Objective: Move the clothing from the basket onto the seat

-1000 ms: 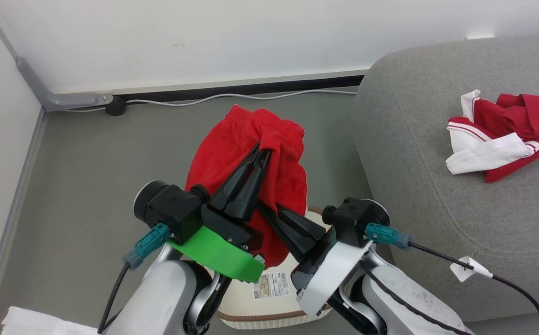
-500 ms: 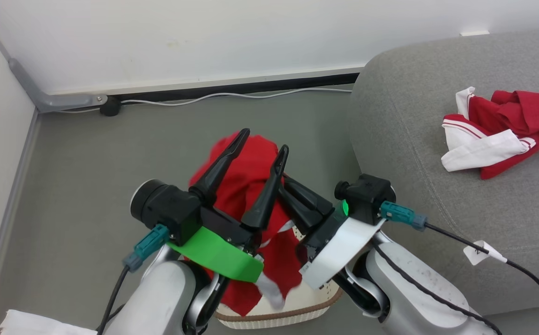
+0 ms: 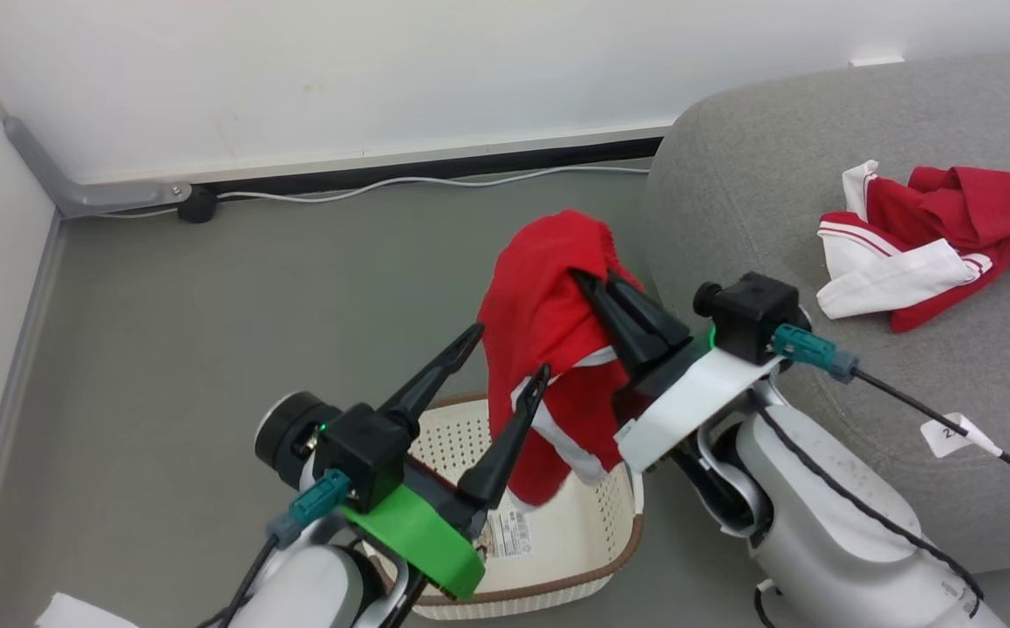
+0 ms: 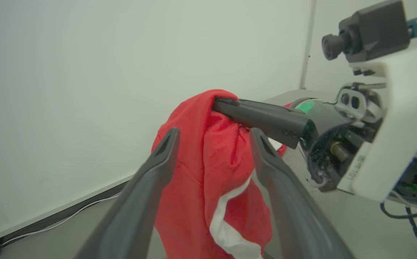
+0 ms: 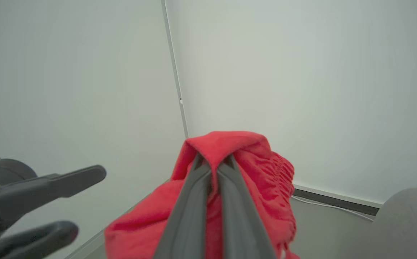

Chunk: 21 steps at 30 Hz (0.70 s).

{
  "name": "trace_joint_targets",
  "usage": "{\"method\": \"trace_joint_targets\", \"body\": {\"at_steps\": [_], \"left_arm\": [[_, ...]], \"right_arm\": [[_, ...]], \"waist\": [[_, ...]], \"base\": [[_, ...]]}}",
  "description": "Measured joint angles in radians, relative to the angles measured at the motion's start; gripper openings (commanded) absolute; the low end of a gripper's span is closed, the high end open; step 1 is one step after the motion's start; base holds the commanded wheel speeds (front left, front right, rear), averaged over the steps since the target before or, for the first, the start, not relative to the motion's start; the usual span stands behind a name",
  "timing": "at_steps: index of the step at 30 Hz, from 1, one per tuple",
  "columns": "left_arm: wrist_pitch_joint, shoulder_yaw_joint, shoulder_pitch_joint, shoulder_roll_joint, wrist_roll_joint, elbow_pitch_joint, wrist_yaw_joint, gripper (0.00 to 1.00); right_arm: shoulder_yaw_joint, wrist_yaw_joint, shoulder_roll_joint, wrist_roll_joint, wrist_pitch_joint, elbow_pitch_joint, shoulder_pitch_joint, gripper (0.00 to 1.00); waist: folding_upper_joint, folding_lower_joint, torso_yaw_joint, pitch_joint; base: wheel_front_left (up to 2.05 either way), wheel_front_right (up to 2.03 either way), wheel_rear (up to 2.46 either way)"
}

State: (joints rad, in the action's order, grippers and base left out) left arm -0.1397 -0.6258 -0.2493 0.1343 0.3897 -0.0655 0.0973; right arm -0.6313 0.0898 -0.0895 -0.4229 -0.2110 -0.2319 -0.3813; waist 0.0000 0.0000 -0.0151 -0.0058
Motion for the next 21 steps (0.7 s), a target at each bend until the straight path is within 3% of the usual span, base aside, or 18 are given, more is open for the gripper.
{"method": "trace_joint_targets", "body": {"at_steps": [12,21], "left_arm": [[0.034,-0.034,0.072,0.038,-0.006,-0.007,0.004,1.00],[0.043,-0.039,0.088,0.053,-0.042,-0.045,0.004,1.00]], "right_arm": [[0.076,-0.030,-0.036,0.000,-0.010,-0.038,-0.029,0.00],[0.125,-0.049,-0.056,-0.002,-0.018,-0.039,-0.042,0.00]], "waist": [[0.0000,0.0000,-0.029,0.013],[0.0000,0.0000,-0.100,0.048]], "base": [[0.00,0.00,0.00],[0.00,0.00,0.00]]}}
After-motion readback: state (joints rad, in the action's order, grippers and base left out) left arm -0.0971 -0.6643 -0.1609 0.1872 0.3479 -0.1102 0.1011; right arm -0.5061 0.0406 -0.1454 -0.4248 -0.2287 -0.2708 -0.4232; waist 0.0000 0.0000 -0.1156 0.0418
